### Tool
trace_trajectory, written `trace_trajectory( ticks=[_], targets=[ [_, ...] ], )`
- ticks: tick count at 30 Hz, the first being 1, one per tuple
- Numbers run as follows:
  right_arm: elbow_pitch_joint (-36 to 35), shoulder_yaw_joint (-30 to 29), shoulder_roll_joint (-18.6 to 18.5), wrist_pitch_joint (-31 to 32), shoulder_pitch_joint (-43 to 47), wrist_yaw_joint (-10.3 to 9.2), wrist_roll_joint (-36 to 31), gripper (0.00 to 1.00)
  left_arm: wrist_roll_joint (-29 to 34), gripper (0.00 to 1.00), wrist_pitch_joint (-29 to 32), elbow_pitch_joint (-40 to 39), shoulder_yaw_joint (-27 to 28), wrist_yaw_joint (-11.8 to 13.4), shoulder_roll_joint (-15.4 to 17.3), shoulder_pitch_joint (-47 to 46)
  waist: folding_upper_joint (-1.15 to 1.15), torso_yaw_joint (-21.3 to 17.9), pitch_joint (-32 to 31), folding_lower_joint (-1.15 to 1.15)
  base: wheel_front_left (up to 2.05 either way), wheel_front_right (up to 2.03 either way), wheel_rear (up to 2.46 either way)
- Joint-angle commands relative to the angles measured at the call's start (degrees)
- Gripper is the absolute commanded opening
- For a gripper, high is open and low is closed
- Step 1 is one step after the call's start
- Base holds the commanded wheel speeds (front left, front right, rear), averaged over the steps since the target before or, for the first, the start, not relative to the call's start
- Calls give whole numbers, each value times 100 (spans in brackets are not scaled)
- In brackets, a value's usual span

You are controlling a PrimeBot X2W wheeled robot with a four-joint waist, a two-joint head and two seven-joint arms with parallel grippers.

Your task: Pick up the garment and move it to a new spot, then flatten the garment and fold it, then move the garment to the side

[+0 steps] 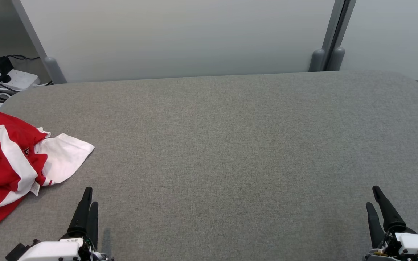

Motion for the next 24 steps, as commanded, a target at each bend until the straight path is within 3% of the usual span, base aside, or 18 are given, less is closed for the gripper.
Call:
trace_trajectory(
  ticks=[1,17,24],
  targets=[
    [-168,-10,-83,-38,-202,18,-28,100,21,100,-35,-165,-4,-9,76,-239,0,0,-3,10,0,0,0],
    [-354,106,-208,-247,-283,21,-219,100,157,100,-230,-339,-160,-15,135,-406,0,1,11,-1,0,0,0],
    [-443,220,-379,-449,-378,23,-651,100,501,100,-434,-449,-287,-18,266,-520,0,-4,5,-1,0,0,0]
  ],
)
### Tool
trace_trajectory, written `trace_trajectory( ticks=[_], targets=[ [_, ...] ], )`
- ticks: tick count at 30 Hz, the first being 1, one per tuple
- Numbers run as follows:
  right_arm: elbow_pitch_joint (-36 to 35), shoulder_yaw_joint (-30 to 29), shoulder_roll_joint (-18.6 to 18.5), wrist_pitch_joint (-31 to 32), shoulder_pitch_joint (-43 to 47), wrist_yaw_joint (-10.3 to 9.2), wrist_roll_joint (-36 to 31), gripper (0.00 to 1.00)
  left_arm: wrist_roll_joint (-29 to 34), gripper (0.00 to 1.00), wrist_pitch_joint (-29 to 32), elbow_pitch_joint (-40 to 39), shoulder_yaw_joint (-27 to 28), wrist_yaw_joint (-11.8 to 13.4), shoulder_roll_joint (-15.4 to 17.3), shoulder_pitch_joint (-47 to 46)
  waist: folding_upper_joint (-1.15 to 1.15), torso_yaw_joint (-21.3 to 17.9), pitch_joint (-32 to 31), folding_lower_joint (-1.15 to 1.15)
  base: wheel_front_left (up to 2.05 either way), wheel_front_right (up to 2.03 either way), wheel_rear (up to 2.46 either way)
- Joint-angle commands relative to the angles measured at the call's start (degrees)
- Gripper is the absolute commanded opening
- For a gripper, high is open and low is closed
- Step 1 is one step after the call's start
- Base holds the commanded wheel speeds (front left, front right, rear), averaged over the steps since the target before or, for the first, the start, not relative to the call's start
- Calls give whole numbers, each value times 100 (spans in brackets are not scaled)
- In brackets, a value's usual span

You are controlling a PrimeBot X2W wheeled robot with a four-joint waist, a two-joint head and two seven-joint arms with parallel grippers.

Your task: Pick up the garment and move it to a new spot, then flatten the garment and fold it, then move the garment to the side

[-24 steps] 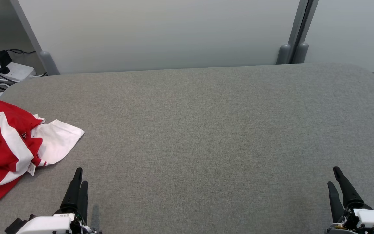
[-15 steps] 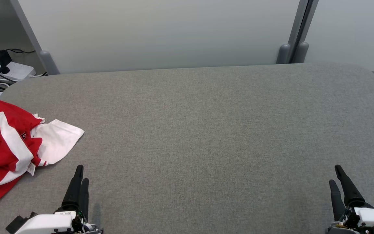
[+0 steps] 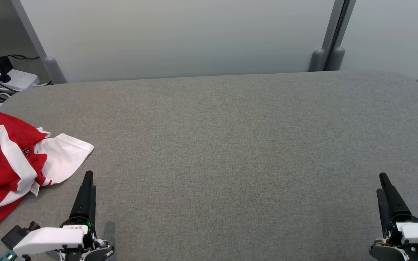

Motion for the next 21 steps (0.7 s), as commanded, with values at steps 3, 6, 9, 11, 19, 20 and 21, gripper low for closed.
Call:
trace_trajectory(
  ticks=[3,6,9,11,19,20,21],
  targets=[
    [-262,70,-235,-147,-325,23,-488,100,354,100,-114,-233,-14,-19,149,-386,0,-4,-7,-1,0,0,0],
    [-351,97,-287,-201,-389,24,-900,100,694,100,-169,-281,-8,-14,178,-441,0,-6,-12,-1,0,0,0],
    [-445,137,-312,-252,-438,24,-1271,100,1134,100,-221,-356,-26,20,202,-478,0,-13,-18,-1,0,0,0],
    [-496,181,-320,-286,-464,25,-1448,100,1403,100,-254,-396,-68,43,219,-494,0,-17,-24,-1,0,0,0],
    [-617,358,-509,-421,-615,27,-2225,100,2325,100,-389,-519,-231,142,328,-593,0,-29,-36,-1,0,0,0],
    [-621,382,-523,-438,-633,27,-2315,100,2438,100,-406,-533,-256,161,347,-607,0,-29,-36,-1,0,0,0],
    [-622,403,-535,-455,-650,27,-2405,100,2544,100,-423,-543,-278,181,365,-618,0,-30,-38,-1,0,0,0]
  ],
)
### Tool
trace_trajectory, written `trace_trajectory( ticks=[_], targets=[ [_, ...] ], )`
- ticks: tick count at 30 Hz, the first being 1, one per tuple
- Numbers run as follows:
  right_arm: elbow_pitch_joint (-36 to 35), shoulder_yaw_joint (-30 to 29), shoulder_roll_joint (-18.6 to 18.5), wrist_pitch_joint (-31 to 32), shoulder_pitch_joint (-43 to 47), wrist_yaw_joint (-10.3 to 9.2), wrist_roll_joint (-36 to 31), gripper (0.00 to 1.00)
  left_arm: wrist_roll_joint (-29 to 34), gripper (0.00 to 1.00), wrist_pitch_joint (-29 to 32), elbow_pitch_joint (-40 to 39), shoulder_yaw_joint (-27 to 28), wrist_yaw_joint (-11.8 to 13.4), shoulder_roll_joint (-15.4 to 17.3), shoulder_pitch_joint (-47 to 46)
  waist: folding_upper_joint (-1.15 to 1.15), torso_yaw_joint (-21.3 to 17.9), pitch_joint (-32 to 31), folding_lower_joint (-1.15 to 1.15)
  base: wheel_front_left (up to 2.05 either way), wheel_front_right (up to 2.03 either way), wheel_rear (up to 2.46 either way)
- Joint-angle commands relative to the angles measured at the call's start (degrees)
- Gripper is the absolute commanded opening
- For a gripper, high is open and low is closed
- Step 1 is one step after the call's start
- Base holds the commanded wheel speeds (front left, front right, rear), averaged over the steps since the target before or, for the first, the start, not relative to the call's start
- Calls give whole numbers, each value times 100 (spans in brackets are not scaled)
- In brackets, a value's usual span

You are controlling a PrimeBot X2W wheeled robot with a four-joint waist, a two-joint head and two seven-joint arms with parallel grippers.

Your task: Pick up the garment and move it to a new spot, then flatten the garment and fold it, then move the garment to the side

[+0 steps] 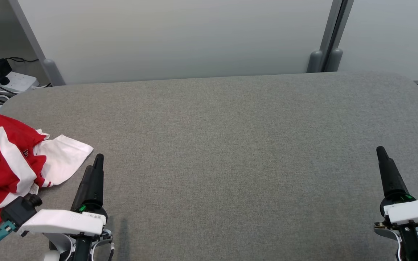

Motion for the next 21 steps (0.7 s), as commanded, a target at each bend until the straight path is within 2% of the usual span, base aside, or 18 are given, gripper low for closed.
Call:
trace_trajectory(
  ticks=[1,21],
  targets=[
    [-224,84,-141,-110,-328,27,-276,100,309,100,-84,-212,16,49,151,-367,0,0,-4,-1,0,0,0],
    [-16,344,-296,-409,-372,31,-2096,100,2151,100,-403,-256,-463,437,489,-359,0,20,-104,-1,0,0,0]
  ],
)
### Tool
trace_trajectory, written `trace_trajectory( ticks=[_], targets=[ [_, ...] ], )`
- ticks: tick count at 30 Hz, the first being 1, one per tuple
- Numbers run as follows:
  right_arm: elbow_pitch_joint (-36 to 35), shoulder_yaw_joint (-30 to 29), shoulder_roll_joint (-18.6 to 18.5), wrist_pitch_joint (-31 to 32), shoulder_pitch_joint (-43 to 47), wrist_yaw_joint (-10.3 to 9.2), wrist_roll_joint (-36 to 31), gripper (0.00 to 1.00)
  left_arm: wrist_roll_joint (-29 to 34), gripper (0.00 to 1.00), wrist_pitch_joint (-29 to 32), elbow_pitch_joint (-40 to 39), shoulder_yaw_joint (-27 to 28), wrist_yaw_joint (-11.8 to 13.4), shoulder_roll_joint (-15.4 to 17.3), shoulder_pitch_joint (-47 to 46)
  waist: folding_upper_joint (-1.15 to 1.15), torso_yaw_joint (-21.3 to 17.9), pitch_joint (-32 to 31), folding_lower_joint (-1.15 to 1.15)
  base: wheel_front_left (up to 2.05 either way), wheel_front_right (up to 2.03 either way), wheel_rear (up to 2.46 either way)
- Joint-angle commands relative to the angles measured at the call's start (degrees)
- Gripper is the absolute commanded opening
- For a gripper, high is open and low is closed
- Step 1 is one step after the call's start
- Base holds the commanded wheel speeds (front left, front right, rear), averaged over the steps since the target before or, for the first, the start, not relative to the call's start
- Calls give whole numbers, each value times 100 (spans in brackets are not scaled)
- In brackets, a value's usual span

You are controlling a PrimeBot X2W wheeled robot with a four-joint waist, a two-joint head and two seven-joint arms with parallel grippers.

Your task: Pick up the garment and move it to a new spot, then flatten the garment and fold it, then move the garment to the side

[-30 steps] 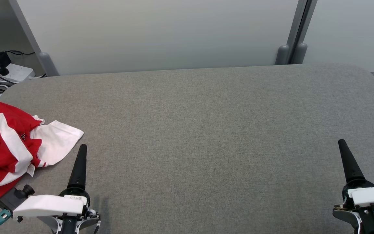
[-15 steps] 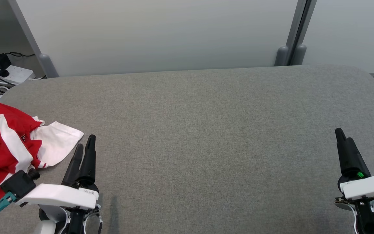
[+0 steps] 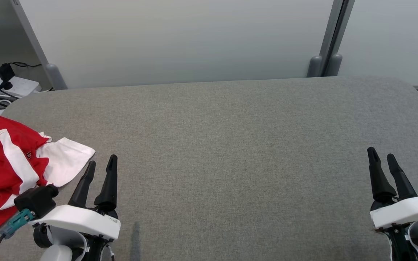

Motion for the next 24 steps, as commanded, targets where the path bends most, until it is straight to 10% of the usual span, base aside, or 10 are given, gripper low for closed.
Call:
trace_trajectory(
  ticks=[1,24],
  targets=[
    [-108,95,-115,-100,-239,31,-229,100,227,100,-92,-161,56,54,149,-276,0,2,-9,0,0,0,0],
    [168,261,-28,-505,28,36,-2067,100,1476,100,-423,248,-173,398,332,-171,0,-44,-120,0,0,0,0]
  ],
)
